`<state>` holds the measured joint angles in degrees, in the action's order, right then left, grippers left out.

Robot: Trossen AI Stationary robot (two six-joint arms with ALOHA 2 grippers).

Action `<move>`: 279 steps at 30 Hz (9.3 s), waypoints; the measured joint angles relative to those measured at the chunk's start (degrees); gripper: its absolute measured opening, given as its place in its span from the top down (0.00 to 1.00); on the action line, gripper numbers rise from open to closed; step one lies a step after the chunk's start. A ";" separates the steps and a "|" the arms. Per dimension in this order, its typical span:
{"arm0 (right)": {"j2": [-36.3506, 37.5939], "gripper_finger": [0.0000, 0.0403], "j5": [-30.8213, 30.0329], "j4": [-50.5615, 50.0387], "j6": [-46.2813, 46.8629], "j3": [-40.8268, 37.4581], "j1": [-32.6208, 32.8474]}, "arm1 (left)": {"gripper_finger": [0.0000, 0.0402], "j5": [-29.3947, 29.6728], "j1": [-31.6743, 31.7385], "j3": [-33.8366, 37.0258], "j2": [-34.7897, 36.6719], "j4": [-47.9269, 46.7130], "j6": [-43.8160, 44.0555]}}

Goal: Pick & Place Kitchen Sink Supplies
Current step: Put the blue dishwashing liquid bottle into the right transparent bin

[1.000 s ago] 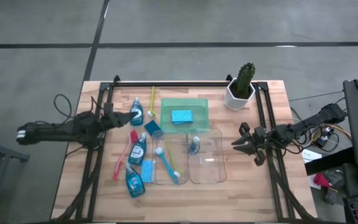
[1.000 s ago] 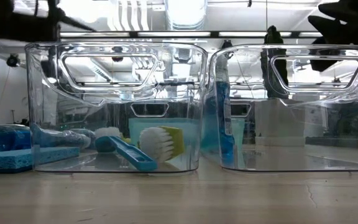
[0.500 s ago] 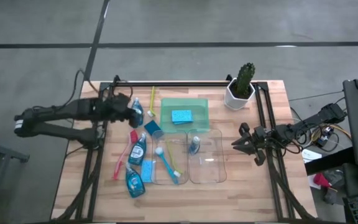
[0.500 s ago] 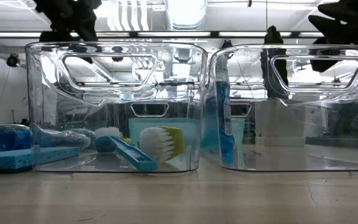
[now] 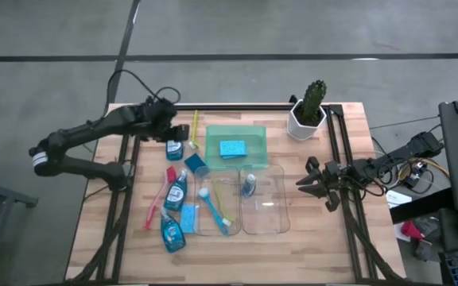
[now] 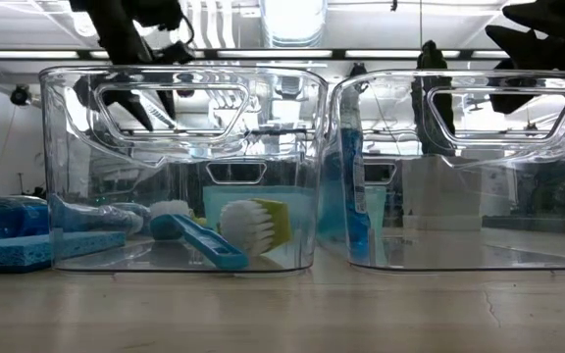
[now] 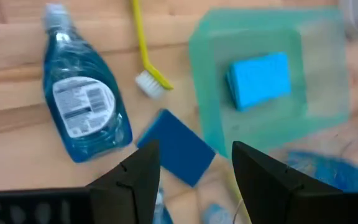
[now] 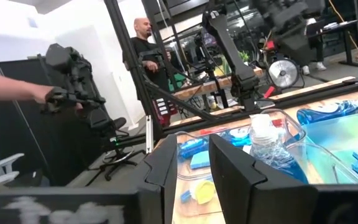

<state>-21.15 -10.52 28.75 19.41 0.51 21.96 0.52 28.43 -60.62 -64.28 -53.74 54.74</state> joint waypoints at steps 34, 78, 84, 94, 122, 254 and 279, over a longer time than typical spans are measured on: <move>-0.02 0.78 0.00 0.00 0.00 0.02 0.00 | 0.53 5.50 20.19 -0.05 -28.57 8.50 -11.62; -0.02 0.83 0.00 0.00 -0.07 0.04 0.02 | 0.69 1.13 21.35 0.04 -26.69 11.08 -19.82; -0.01 0.82 0.00 0.00 -0.07 0.04 0.00 | 0.69 1.04 21.02 0.04 -21.35 10.98 -20.37; -0.02 0.78 0.00 0.00 -0.07 0.04 0.00 | 0.69 1.02 19.40 0.02 -11.94 10.72 -19.20; -0.02 0.80 0.02 0.00 -0.07 0.04 0.02 | 0.70 0.45 -22.35 0.02 4.83 27.48 -30.78; -0.37 0.84 0.00 -1.97 0.00 0.04 0.02 | 0.67 -0.32 -41.20 -14.30 -42.61 81.51 -52.45; -0.33 0.79 0.00 -1.95 -0.03 0.04 0.01 | 0.66 10.66 -46.15 -14.54 -48.50 86.30 -53.39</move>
<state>-21.47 -10.52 26.81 19.38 0.56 21.96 11.18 -17.72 -75.16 -112.77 32.56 1.34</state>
